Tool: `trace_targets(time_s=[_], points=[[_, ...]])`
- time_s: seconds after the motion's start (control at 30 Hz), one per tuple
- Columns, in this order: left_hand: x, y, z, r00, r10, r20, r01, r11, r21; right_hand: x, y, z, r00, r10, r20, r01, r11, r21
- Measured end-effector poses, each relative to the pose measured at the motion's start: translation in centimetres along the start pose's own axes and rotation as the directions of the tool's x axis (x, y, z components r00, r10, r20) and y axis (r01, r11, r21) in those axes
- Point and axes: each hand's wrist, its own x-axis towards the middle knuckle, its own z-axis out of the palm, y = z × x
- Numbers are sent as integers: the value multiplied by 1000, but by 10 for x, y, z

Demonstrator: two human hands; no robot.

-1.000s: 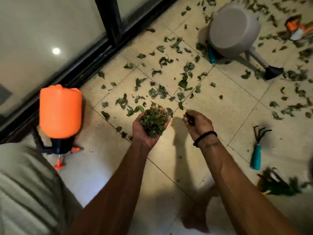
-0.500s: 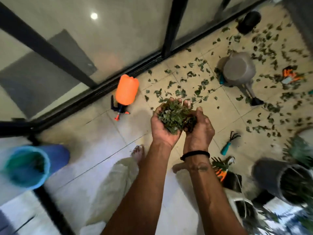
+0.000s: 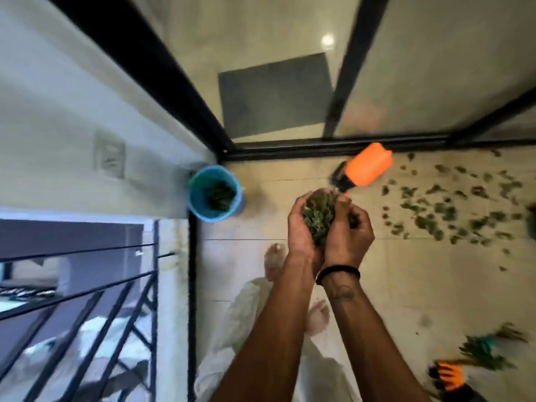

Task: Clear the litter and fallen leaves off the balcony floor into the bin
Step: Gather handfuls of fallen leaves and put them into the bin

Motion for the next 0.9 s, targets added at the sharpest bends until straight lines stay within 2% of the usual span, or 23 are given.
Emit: trace_targets(time_s=[0.13,0.23,0.4,0.47,0.6,0.7,0.8,0.9], points=[[-5,85,-78,988,97,-124,-97,995,5,-57,48,82,977,163,140,-144,980,-134],[11,143,-129,965,151,-216,-129,985,116,-81,79,149,926,336,173,-312,938,-153],[62,236,-176,932,132,-338,-108,990,90,-92,123,255,835,516,191,-485,854,-188],[80,264,-189,929,140,-342,-108,988,111,-88,137,287,803,560,202,-523,826,-210],[113,306,-206,931,91,-353,-54,992,114,-74,158,331,778,593,206,-546,801,-245],[129,328,-220,924,63,-378,-49,998,48,-65,166,348,705,655,270,-637,753,-166],[130,342,-230,946,21,-323,-16,1000,16,-62,161,348,658,692,296,-708,703,-69],[122,348,-232,922,51,-383,-42,999,31,-56,154,338,643,711,285,-729,683,-59]])
